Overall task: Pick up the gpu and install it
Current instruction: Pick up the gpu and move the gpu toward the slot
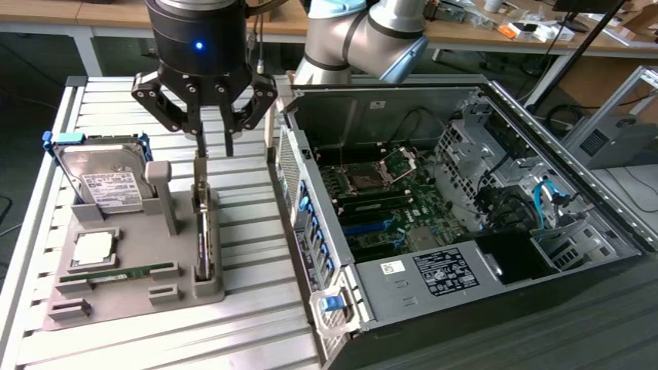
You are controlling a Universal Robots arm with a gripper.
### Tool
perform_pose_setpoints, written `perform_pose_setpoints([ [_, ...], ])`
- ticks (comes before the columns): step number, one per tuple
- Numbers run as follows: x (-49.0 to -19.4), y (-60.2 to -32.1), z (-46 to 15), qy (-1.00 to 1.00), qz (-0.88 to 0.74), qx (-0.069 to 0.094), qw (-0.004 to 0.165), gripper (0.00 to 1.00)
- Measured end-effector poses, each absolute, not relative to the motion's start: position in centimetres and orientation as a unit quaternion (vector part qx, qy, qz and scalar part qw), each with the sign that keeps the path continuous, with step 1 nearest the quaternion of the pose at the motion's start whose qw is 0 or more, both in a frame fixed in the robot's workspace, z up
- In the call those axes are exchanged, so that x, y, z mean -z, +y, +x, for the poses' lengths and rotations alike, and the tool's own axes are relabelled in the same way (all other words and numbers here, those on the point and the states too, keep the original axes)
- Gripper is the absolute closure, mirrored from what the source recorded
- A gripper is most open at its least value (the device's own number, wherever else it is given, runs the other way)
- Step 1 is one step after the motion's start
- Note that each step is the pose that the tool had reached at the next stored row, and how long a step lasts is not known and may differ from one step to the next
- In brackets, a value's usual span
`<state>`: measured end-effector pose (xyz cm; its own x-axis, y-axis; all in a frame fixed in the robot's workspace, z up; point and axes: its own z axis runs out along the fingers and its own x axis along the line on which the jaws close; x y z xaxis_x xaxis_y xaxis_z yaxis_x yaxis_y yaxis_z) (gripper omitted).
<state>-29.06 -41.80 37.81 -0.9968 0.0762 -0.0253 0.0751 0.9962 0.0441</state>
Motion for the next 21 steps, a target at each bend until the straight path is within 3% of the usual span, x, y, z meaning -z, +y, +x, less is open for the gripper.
perform_pose_setpoints([
  [21, -36.7, -42.1, -29.3, 0.999, 0.038, -0.022, 0.013, 0.64],
])
